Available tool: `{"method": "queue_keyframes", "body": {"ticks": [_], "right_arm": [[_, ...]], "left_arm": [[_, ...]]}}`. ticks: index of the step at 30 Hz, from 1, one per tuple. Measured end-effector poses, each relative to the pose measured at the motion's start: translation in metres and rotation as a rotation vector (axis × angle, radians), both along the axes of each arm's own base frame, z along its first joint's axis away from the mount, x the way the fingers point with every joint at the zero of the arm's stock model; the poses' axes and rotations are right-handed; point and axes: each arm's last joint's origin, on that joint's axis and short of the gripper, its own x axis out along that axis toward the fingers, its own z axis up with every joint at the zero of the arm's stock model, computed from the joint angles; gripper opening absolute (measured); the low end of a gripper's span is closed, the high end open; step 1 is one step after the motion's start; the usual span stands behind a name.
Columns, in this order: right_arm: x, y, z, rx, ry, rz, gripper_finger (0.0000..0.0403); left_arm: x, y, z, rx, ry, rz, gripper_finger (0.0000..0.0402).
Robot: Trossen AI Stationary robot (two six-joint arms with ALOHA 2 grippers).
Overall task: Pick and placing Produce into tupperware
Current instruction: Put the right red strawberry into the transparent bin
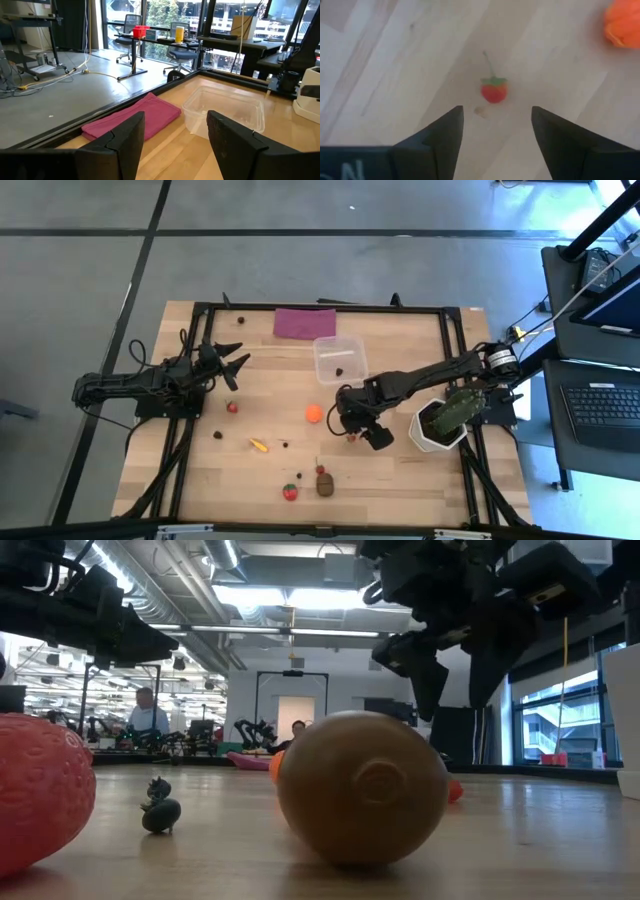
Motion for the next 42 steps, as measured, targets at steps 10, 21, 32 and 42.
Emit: {"method": "queue_keyframes", "body": {"ticks": [10,21,32,42], "right_arm": [[0.008,0.001,0.001,0.01,-0.08,0.004,0.0237],[0.016,0.002,-0.016,-0.018,-0.061,-0.006,0.0237],[0.02,0.003,-0.029,-0.007,-0.036,0.003,0.0237],[0.019,0.004,-0.03,0.025,-0.023,0.017,0.0237]], "left_arm": [[0.0,0.0,0.0,0.0,0.001,0.0,0.0206],[0.0,0.0,0.0,0.0,0.004,0.0,0.0206],[0.0,0.0,0.0,0.0,0.006,0.0,0.0206],[0.0,0.0,-0.001,0.0,0.006,0.0,0.0206]]}}
